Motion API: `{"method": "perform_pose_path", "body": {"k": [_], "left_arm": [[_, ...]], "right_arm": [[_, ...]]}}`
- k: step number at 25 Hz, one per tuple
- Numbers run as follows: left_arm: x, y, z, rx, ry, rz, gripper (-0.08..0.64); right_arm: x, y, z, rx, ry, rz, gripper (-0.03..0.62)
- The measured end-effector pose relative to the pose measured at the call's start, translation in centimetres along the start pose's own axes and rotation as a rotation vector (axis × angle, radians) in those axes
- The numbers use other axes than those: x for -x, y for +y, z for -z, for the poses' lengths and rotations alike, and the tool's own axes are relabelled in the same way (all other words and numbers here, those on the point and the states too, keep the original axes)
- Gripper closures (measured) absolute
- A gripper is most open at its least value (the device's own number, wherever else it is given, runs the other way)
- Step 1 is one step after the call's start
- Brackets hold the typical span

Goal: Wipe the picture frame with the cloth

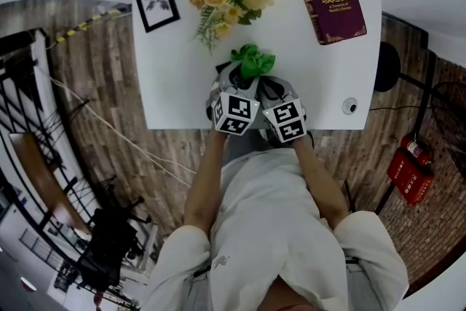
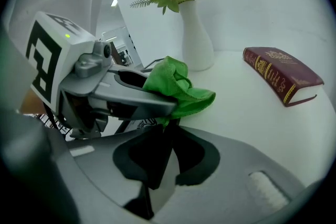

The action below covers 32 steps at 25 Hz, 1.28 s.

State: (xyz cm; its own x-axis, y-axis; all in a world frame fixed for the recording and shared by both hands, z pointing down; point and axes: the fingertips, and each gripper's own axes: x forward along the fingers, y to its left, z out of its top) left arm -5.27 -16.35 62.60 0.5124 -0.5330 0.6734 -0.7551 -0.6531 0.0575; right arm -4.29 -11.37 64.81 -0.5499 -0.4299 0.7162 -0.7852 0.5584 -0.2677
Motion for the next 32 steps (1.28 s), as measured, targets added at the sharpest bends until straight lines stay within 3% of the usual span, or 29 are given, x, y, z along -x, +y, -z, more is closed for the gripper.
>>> {"method": "perform_pose_path", "body": {"k": [18,32], "left_arm": [[4.0,4.4,3.5,0.023,0.052,-0.12,0.394],[9.0,8.1,7.0,0.088,0.09,-0.251,0.394]], "right_arm": [[0.0,-0.4,0.4,-0.015,0.016,0.046,0.526],[0.3,-0.5,0.1,-0.037,-0.004,0.053,0.54]]}}
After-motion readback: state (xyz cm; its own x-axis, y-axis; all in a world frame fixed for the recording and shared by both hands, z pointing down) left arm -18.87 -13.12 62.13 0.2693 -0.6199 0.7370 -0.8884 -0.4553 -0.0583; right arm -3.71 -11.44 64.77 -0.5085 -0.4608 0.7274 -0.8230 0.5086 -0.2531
